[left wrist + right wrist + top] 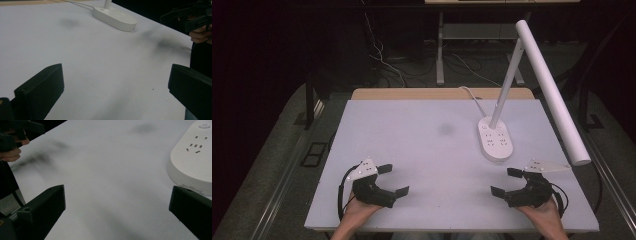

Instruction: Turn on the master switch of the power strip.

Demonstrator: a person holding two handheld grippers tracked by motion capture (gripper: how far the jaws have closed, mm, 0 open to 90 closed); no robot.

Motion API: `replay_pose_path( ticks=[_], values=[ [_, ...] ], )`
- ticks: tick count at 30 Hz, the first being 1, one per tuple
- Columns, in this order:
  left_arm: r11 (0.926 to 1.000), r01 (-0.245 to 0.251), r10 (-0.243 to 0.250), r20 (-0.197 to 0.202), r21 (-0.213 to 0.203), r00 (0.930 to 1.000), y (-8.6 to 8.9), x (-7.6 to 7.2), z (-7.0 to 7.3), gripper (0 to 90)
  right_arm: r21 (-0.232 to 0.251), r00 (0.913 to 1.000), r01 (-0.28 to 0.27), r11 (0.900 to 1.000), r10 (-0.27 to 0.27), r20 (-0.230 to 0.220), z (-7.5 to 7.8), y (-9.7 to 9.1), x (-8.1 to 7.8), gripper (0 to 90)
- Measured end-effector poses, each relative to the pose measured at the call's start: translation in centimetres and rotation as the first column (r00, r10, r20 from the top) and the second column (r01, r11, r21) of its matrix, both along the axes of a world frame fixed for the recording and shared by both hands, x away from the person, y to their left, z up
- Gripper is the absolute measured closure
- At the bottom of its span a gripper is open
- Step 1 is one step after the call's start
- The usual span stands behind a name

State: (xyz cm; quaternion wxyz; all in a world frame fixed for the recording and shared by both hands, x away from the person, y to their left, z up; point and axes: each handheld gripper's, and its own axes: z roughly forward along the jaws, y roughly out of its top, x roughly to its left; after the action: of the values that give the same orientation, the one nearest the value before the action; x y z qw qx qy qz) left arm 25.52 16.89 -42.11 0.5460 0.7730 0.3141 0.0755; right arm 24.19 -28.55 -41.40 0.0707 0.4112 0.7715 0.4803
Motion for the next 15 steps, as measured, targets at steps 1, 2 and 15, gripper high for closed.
replay_pose_path(
  ticks=[1,2,15],
  values=[
    [1.0000,0.000,0.000,0.000,0.000,1.0000,0.00,0.00,0.00,0.0,-0.001,1.0000,0.000,1.0000,0.000,-0.002,-0.02,0.00,0.00,0.0],
    [1.0000,0.000,0.000,0.002,0.000,1.0000,-0.02,-0.02,0.00,0.0,0.000,1.0000,0.001,1.0000,-0.001,-0.001,-0.06,-0.02,0.02,0.0],
    [0.9994,0.029,-0.029,-0.007,0.017,0.9996,-0.50,-0.01,-0.20,0.0,0.006,0.9997,0.017,0.9998,-0.017,-0.017,-0.14,-0.48,0.00,0.0]
  ],
)
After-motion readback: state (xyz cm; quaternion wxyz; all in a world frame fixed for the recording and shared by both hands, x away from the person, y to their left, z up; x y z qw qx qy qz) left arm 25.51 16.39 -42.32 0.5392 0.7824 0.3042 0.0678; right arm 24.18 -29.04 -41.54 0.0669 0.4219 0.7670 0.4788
